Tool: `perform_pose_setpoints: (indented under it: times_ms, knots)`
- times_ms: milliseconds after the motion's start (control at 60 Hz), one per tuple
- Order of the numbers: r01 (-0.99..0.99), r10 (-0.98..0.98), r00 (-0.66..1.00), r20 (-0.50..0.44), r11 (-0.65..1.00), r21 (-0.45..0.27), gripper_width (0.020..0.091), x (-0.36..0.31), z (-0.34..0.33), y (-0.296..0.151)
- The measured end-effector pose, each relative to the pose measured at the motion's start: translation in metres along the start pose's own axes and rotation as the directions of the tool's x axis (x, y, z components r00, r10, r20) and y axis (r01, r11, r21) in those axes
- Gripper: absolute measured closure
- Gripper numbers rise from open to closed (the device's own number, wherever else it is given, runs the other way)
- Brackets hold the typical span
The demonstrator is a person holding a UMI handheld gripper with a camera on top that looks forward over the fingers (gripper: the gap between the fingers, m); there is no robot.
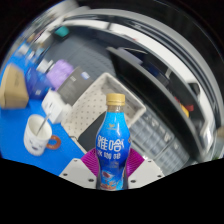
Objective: Pour water
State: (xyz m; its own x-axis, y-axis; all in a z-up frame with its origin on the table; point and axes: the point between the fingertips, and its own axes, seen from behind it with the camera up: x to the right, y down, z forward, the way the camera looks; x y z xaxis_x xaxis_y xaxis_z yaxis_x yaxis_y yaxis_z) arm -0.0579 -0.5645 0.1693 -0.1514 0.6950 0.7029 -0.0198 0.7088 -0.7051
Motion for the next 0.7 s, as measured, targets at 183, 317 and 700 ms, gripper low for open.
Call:
perform_pose_setpoints:
  times_ms: [183, 317, 700]
  knots:
    - [-0.487, 0.489, 0.868, 0.085, 0.872, -0.042, 0.0792, -0.013, 0.000, 0.032]
    - [-0.628, 0.632, 0.764, 0.130, 0.775, -0.072, 0.0793, -0.036, 0.003, 0.055]
    - [-0.662, 0.665, 0.738, 0.116, 0.747, -0.067, 0.0662, -0.051, 0.000, 0.073]
